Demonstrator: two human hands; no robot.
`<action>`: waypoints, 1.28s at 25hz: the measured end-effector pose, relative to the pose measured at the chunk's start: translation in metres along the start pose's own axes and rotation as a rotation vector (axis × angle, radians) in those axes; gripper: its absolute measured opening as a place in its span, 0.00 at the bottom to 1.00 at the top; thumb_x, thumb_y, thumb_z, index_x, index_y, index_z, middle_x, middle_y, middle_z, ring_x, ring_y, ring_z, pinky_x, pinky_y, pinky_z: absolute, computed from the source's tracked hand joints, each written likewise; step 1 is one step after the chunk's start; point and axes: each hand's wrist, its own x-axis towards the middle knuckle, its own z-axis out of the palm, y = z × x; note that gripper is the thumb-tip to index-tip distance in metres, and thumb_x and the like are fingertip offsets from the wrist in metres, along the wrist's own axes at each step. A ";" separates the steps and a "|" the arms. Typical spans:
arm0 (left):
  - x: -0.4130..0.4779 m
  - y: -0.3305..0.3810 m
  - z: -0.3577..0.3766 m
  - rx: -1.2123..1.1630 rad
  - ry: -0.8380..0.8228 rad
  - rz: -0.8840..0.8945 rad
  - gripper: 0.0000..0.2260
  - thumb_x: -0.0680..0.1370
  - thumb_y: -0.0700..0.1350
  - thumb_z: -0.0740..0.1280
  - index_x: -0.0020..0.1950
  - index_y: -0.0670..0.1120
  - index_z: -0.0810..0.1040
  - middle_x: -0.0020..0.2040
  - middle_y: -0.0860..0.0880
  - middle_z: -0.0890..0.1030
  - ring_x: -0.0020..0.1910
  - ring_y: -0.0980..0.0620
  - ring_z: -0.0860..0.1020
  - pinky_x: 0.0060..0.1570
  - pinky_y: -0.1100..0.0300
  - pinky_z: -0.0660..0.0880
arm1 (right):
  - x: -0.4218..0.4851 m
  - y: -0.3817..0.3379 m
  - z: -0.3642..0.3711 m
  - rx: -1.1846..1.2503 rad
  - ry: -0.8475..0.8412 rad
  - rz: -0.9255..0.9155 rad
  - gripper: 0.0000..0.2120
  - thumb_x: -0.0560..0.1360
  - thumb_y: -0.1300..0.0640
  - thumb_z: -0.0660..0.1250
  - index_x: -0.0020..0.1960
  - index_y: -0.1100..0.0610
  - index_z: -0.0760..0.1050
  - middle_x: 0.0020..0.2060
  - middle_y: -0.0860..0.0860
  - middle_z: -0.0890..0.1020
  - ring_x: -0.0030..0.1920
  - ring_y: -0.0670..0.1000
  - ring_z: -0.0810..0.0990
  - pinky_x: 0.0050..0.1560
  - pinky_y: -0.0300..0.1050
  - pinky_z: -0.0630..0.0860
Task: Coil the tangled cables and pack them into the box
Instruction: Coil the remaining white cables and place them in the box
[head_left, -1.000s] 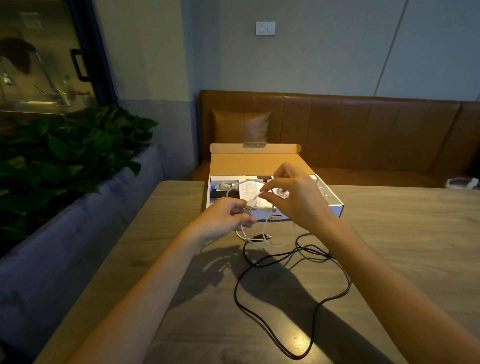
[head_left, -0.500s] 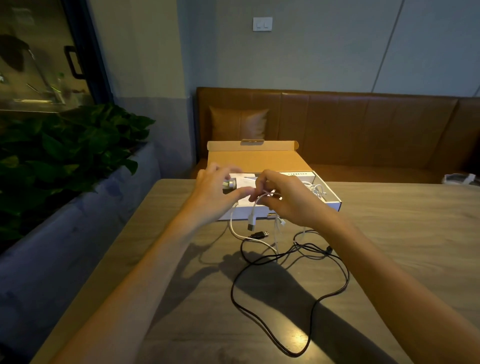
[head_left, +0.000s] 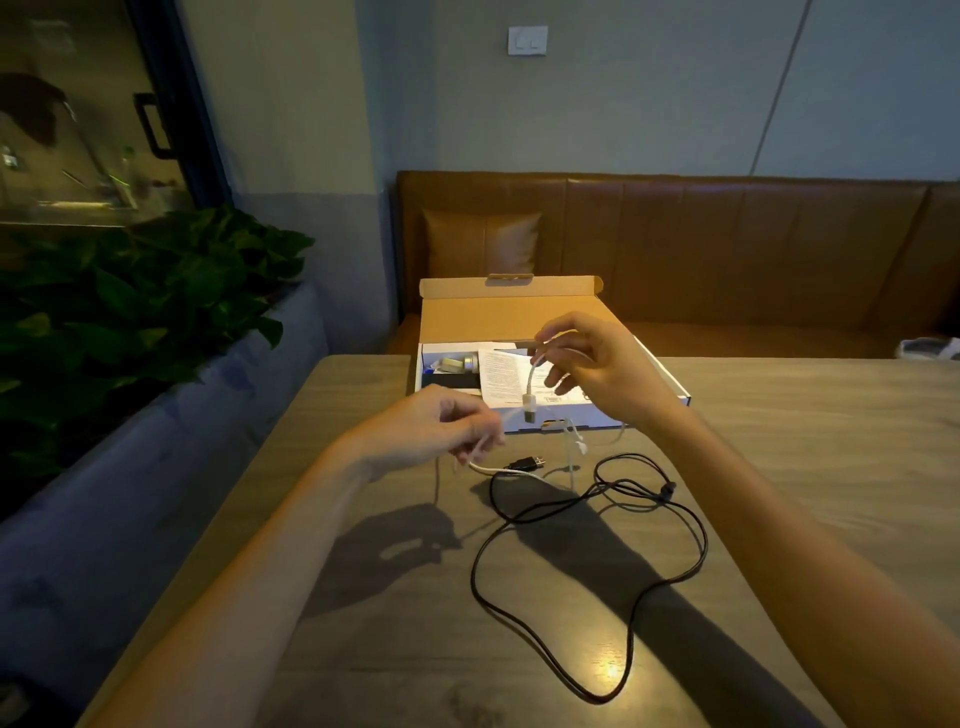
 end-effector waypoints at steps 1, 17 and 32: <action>0.003 0.002 0.003 -0.047 0.047 -0.015 0.11 0.83 0.49 0.63 0.55 0.46 0.82 0.47 0.47 0.83 0.47 0.53 0.82 0.49 0.60 0.81 | -0.001 -0.003 0.001 0.002 -0.017 -0.033 0.09 0.81 0.67 0.64 0.58 0.59 0.77 0.46 0.54 0.86 0.38 0.56 0.85 0.40 0.50 0.85; 0.026 0.036 0.020 -0.209 0.534 0.289 0.16 0.84 0.52 0.61 0.44 0.43 0.78 0.31 0.51 0.71 0.33 0.53 0.70 0.39 0.57 0.71 | -0.008 -0.014 0.021 -0.253 -0.187 0.020 0.15 0.85 0.51 0.57 0.53 0.54 0.81 0.32 0.49 0.81 0.32 0.42 0.76 0.38 0.40 0.73; 0.028 0.002 -0.005 0.015 -0.012 0.070 0.12 0.86 0.44 0.58 0.56 0.44 0.81 0.32 0.49 0.76 0.31 0.54 0.75 0.35 0.62 0.77 | -0.023 -0.021 0.023 -0.415 0.033 0.028 0.10 0.82 0.52 0.64 0.55 0.54 0.83 0.45 0.48 0.84 0.42 0.47 0.79 0.42 0.41 0.75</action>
